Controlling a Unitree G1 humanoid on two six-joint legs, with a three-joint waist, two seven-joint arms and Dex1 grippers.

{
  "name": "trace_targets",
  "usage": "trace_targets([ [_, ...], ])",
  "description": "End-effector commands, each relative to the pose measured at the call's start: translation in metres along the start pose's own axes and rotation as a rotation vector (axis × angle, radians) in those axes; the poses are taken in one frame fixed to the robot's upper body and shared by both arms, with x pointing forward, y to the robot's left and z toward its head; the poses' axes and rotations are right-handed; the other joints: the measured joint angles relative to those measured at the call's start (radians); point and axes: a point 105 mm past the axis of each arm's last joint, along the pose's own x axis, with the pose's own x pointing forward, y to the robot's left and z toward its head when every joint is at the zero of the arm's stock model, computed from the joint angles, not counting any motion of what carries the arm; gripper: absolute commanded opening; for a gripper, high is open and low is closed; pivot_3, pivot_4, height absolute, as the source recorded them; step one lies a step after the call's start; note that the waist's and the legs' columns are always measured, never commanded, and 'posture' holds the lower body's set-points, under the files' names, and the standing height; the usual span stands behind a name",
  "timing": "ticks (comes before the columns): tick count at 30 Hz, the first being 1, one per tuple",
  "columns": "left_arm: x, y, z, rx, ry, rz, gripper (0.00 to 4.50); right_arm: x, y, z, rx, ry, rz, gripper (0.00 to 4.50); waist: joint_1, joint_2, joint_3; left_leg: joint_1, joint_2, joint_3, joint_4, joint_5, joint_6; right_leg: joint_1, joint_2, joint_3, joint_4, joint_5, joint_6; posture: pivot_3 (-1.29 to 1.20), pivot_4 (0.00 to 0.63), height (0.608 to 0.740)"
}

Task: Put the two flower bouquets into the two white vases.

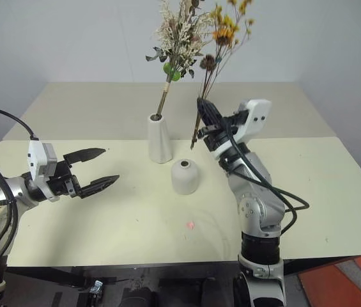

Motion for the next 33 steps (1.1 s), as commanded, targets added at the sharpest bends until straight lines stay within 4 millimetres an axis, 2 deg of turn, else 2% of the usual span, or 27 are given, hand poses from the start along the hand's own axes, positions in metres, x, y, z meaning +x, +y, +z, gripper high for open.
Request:
trace_targets([
  [1,-0.004,0.003,0.013,0.049,-0.019,0.013,4.50,0.000,0.015,0.007,0.003,-0.039,0.039,0.02,-0.003,0.000,0.000,0.000,0.000,0.000,0.000,0.000,0.000,0.000,0.000,0.000,0.000,0.000,0.000,0.00,0.150,0.740],
  [12,-0.008,0.003,0.015,0.061,-0.007,0.024,4.50,0.001,0.022,-0.008,0.032,-0.016,0.056,0.02,-0.001,0.000,0.000,0.001,0.000,0.000,0.000,0.000,0.000,0.000,0.000,0.000,0.000,0.000,0.000,0.00,0.150,0.740],
  [22,-0.011,0.004,0.016,0.066,-0.002,0.034,4.50,0.005,0.010,-0.025,0.016,0.002,0.053,0.02,-0.002,0.000,0.000,0.001,0.001,0.000,0.000,0.000,0.000,0.000,0.001,0.000,0.000,0.000,0.000,0.00,0.150,0.740],
  [33,-0.013,0.004,0.013,0.063,0.002,0.042,4.50,0.005,0.007,-0.030,-0.004,0.005,0.076,0.02,-0.002,0.000,0.000,0.001,0.001,0.000,0.000,0.000,0.000,0.000,0.000,0.000,0.000,0.000,0.000,0.00,0.150,0.740],
])
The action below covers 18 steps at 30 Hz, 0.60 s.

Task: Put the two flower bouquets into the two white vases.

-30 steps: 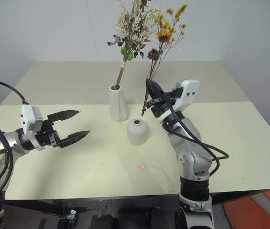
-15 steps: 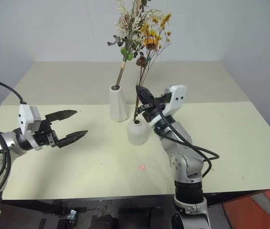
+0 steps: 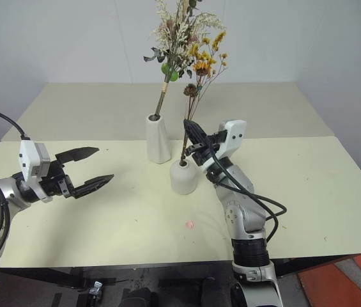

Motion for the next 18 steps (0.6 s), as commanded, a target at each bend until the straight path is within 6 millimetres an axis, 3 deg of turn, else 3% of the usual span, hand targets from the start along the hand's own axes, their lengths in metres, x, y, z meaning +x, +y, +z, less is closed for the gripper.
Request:
trace_targets([
  [1,-0.0030,0.0016,0.0112,0.042,-0.026,0.006,4.50,0.0007,0.0069,0.0094,-0.020,-0.040,0.034,0.02,0.000,0.000,0.000,0.000,0.000,0.000,0.000,0.000,0.000,0.000,0.000,0.000,0.000,0.000,0.000,0.00,0.150,0.740],
  [12,0.0012,0.0020,0.0083,0.033,-0.038,-0.001,4.50,0.0044,-0.0004,0.0160,-0.030,-0.069,-0.001,0.02,0.000,0.000,0.000,0.000,0.000,0.000,0.000,0.000,0.000,0.000,0.000,0.000,0.000,0.000,0.000,0.00,0.150,0.740],
  [18,0.0008,0.0026,0.0073,0.034,-0.041,0.000,4.50,0.0001,0.0070,0.0158,-0.020,-0.069,0.028,0.02,0.000,0.000,0.000,0.000,0.000,0.000,0.000,0.000,0.000,0.000,0.000,0.000,0.000,0.000,0.000,0.00,0.150,0.740],
])
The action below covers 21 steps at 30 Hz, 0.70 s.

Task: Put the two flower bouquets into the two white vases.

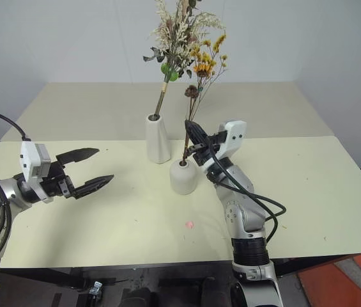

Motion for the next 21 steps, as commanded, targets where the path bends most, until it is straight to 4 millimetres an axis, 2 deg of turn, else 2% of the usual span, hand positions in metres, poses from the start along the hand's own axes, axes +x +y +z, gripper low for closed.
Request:
trace_targets([
  [1,0.001,0.002,0.009,0.038,-0.030,0.000,4.50,-0.002,0.013,0.019,-0.012,-0.075,0.051,0.02,0.000,0.000,0.000,0.000,0.000,0.000,0.000,0.000,0.000,0.000,0.000,0.000,0.000,0.000,0.000,0.00,0.150,0.740],
  [9,0.002,0.002,0.007,0.040,-0.032,0.000,4.50,-0.010,0.020,0.013,-0.011,-0.073,0.057,0.02,0.000,0.000,0.000,0.000,0.000,0.000,0.000,0.000,0.000,0.000,0.000,0.000,0.000,0.000,0.000,0.00,0.150,0.740],
  [21,0.003,0.004,0.009,0.054,-0.037,0.004,4.50,-0.009,0.019,0.005,-0.014,-0.058,0.068,0.02,0.000,0.000,0.000,0.000,0.000,0.000,0.000,0.000,0.000,0.000,0.000,0.000,0.000,0.000,0.000,0.00,0.150,0.740],
])
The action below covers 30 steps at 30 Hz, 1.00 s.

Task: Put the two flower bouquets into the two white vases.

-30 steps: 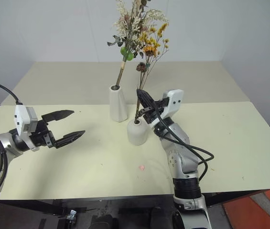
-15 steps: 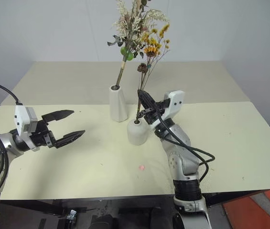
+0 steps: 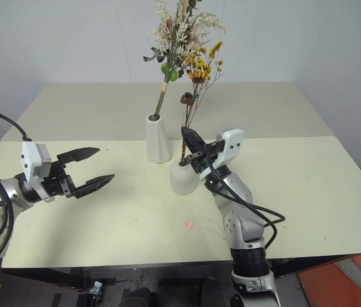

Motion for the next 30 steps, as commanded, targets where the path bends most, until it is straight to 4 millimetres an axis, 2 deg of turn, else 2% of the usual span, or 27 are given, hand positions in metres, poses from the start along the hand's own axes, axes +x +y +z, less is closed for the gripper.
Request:
trace_targets([
  [1,0.001,0.003,0.011,0.052,-0.029,0.004,4.50,0.002,0.008,0.011,-0.010,-0.054,0.045,0.02,0.000,0.000,0.000,0.000,0.000,0.000,0.000,0.000,0.000,0.000,0.000,0.000,0.000,0.000,0.000,0.00,0.150,0.740],
  [2,0.001,0.003,0.011,0.053,-0.029,0.005,4.50,0.002,0.009,0.010,-0.008,-0.052,0.047,0.02,0.000,0.000,0.000,0.000,0.000,0.000,0.000,0.000,0.000,0.000,0.000,0.000,0.000,0.000,0.000,0.00,0.150,0.740],
  [5,0.002,0.003,0.011,0.055,-0.032,0.007,4.50,-0.001,0.011,0.009,0.007,-0.048,0.067,0.77,0.000,0.000,0.000,0.000,0.000,0.000,0.000,0.000,0.000,0.000,0.000,0.000,0.000,0.000,0.000,0.00,0.150,0.740],
  [15,0.005,0.002,0.011,0.056,-0.042,0.007,4.50,-0.013,0.016,0.001,-0.013,-0.006,0.094,4.26,0.001,0.000,0.000,0.000,0.000,0.000,0.000,0.000,0.000,0.000,0.000,0.000,0.000,0.000,0.000,0.00,0.150,0.740],
  [16,0.005,0.002,0.011,0.055,-0.042,0.006,4.50,-0.016,0.014,0.000,-0.020,0.004,0.088,4.43,0.001,0.000,0.000,0.000,0.000,0.000,0.000,0.000,0.000,0.000,0.000,0.000,0.000,0.000,0.000,0.00,0.150,0.740],
  [18,0.005,0.002,0.011,0.056,-0.043,0.006,4.50,-0.027,0.009,-0.001,-0.023,0.048,0.081,4.43,0.002,0.000,0.000,0.000,0.000,0.000,0.000,0.000,0.000,0.000,0.000,0.000,0.000,0.000,0.000,0.00,0.150,0.740],
  [21,0.004,0.001,0.012,0.054,-0.046,0.006,4.50,-0.057,-0.009,0.006,-0.084,0.130,0.068,4.43,0.010,0.000,0.000,-0.001,0.000,0.000,0.000,0.000,0.000,0.001,0.000,-0.001,0.000,0.000,0.000,0.00,0.150,0.740],
  [27,-0.003,0.005,0.015,0.045,-0.044,-0.007,4.50,-0.120,-0.053,0.048,-0.289,0.370,0.096,4.43,0.018,0.000,0.000,0.002,-0.001,0.000,0.001,0.000,0.000,0.005,-0.001,-0.001,-0.005,0.000,0.000,0.00,0.150,0.740],
  [30,-0.004,0.008,0.018,0.044,-0.048,-0.021,4.50,-0.150,-0.073,0.069,-0.408,0.549,0.136,4.43,0.015,0.000,0.000,0.013,0.001,0.001,-0.001,-0.001,0.002,0.016,0.001,-0.001,-0.008,-0.003,0.000,0.00,0.150,0.740],
])
